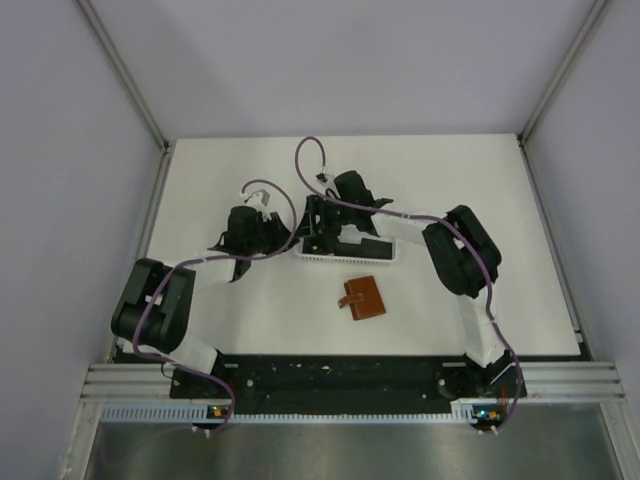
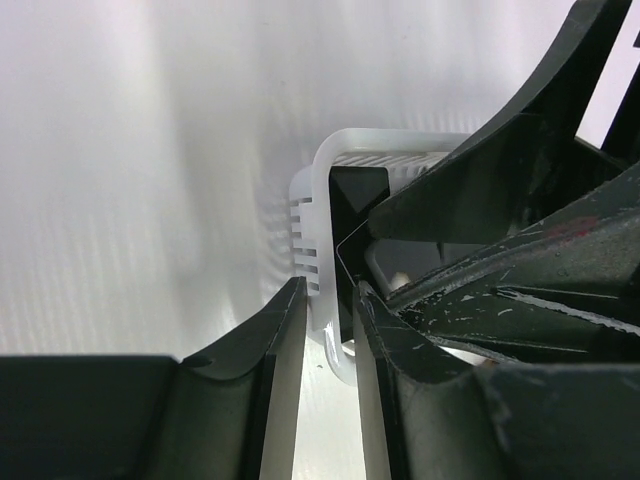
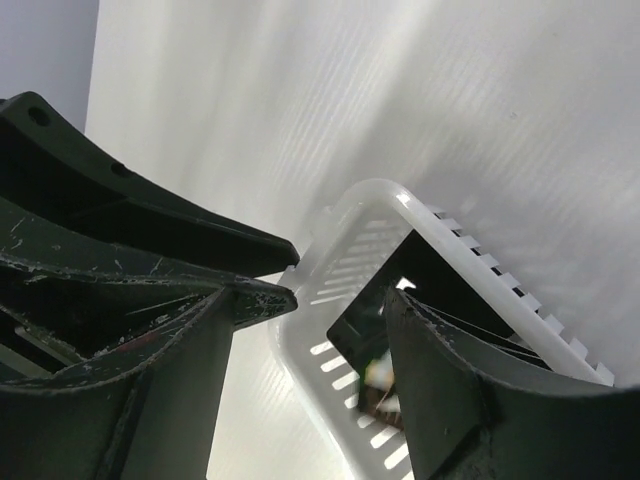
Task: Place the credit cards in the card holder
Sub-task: Pick up the credit card from the storage box.
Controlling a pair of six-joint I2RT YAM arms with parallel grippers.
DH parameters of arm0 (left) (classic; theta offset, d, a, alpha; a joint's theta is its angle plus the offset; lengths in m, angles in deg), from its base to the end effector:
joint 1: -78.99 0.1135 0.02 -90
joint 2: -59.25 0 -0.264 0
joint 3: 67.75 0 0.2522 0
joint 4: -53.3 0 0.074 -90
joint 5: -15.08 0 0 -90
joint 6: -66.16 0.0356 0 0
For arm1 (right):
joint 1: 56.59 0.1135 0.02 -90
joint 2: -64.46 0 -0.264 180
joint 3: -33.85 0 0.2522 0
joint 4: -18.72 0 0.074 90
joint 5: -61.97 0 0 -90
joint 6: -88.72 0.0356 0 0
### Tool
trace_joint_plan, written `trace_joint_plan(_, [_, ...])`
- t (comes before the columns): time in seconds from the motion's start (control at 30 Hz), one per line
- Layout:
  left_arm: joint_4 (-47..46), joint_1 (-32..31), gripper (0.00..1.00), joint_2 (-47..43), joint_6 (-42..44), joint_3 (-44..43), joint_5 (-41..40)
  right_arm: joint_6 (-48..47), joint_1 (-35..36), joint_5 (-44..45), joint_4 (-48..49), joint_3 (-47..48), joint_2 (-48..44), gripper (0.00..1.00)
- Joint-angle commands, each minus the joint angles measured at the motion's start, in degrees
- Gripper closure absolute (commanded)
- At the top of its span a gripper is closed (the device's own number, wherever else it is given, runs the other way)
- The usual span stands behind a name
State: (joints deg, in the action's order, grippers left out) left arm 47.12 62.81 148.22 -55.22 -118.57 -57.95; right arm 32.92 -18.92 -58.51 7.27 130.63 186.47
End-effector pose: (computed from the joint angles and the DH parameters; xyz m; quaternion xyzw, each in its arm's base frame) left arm 0.2903 -0.0950 0.1645 -0.0435 0.8668 -0.3115 0.3870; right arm 0.3626 0.3028 0.1673 -0.1440 0.8583 0.4443 0.2127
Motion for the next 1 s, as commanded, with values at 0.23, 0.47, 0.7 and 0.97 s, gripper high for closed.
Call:
trace_joint_plan(0.23, [-4.5, -0.9, 0.77, -2.7, 0.3, 0.1, 1.5, -9.5, -1.3, 12.0, -9.5, -3.4, -12.2, 0.37])
trace_joint_plan(0.47, [-4.8, -0.9, 0.79, -1.7, 0.7, 0.8, 1.1, -11.3, -2.2, 17.1, -13.3, -8.9, -15.7, 0.36])
trace_joint_plan(0.7, [-5.6, -0.9, 0.84, -0.6, 0.7, 0.9, 1.9, -11.5, -3.4, 19.3, -13.8, -12.4, -15.5, 0.35])
trace_joint_plan(0.97, [-6.1, -1.0, 0.91, 0.1, 0.6, 1.2, 2.4, -10.6, -3.5, 18.8, -11.5, -13.1, -12.5, 0.34])
